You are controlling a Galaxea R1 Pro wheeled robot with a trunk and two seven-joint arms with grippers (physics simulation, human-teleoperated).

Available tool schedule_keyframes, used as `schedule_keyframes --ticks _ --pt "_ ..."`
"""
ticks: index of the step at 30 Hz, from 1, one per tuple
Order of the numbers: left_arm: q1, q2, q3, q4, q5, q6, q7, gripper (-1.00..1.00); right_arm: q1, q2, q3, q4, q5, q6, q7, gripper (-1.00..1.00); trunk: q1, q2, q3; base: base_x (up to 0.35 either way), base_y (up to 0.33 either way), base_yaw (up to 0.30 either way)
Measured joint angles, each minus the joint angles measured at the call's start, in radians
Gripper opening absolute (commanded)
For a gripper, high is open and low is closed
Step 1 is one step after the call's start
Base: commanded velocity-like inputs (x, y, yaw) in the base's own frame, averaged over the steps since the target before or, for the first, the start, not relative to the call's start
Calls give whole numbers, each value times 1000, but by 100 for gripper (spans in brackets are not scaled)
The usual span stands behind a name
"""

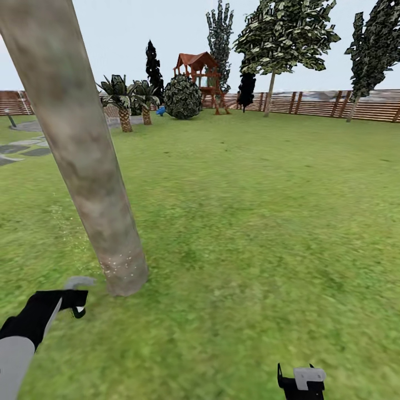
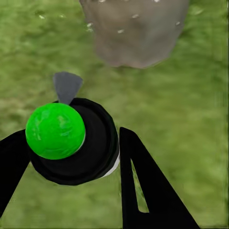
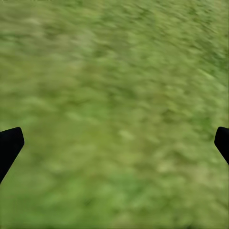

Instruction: In the garden, pick up the pesticide atomizer on the floor and spray pesticide onto both trees until each tree trunk is fully covered.

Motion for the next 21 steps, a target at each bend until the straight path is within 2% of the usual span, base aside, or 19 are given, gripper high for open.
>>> schedule_keyframes --ticks 3,4,5,8,9,14,17,21 --pt "-1 -10 -77 -41 -13 19 -34 -100 1 0 0 0 0 0 0 100 0 0 0 0 0 0" --pt "-1 -16 -112 -74 -8 58 -62 -100 1 0 0 0 0 0 0 100 0 0 0 0 0 0" --pt "-1 -21 -127 -99 -10 88 -92 -100 1 0 0 0 0 0 0 100 0 0 0 0 0 0" --pt "-9 -15 -138 -145 -20 124 -171 -100 1 0 0 0 0 0 0 100 0 0 0 0 0 0" --pt "-29 -9 -140 -154 -23 129 -194 -100 1 0 0 0 0 0 0 100 0 0 0 0 0 0" --pt "-56 54 -139 -159 -32 134 -215 -100 0 0 0 0 0 0 0 100 0 0 0 0 0 0" --pt "-50 59 -145 -161 -28 134 -216 -100 0 0 0 0 0 0 0 100 0 0 0 2 0 0" --pt "-46 57 -147 -162 -24 134 -225 -100 1 0 0 0 0 0 0 100 0 0 0 213 139 0"
